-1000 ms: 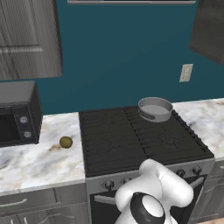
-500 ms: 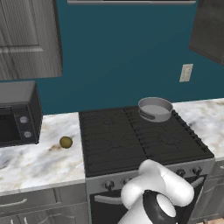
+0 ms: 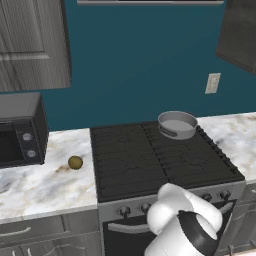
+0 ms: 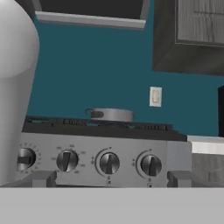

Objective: Turn on the burner for the pot on the stove. Wait thirty seconds for the pot to heat up. Then add the potato to the pot.

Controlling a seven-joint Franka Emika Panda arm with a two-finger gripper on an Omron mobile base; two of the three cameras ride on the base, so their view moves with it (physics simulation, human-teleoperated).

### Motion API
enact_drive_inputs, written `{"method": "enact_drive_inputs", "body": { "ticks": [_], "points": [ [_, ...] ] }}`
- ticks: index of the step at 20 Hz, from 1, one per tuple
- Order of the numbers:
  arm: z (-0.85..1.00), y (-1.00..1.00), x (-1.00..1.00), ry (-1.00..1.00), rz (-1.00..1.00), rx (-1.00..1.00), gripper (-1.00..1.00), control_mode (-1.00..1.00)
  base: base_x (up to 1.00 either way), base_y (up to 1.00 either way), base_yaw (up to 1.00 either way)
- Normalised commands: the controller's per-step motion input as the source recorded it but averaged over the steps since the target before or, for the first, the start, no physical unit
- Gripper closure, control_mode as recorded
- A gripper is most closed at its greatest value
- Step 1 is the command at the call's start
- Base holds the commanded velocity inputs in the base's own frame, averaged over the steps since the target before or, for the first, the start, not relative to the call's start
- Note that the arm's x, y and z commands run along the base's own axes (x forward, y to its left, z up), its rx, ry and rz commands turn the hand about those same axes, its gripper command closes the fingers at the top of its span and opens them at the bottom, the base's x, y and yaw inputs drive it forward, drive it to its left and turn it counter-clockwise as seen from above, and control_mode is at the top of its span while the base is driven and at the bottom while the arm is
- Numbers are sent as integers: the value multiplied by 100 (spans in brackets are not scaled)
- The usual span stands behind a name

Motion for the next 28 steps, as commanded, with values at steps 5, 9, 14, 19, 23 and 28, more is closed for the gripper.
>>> {"method": "enact_drive_inputs", "body": {
  "ticks": [5, 9, 14, 19, 23, 28],
  "points": [
    [-2, 2, 31, 8, 0, 0, -100, -100, 0, 0, 0],
    [-3, 8, 34, 0, 0, 0, -100, -100, 0, 0, 0],
    [-1, 8, 40, 1, 0, 0, -100, -100, 0, 0, 0],
    [0, 0, 49, 2, 2, 0, -100, -100, 0, 0, 0],
    [-17, 0, 46, 7, 4, 0, -100, -100, 0, 0, 0],
    [-25, -3, 38, 2, 2, 0, -100, -100, 0, 0, 0]
  ]
}}
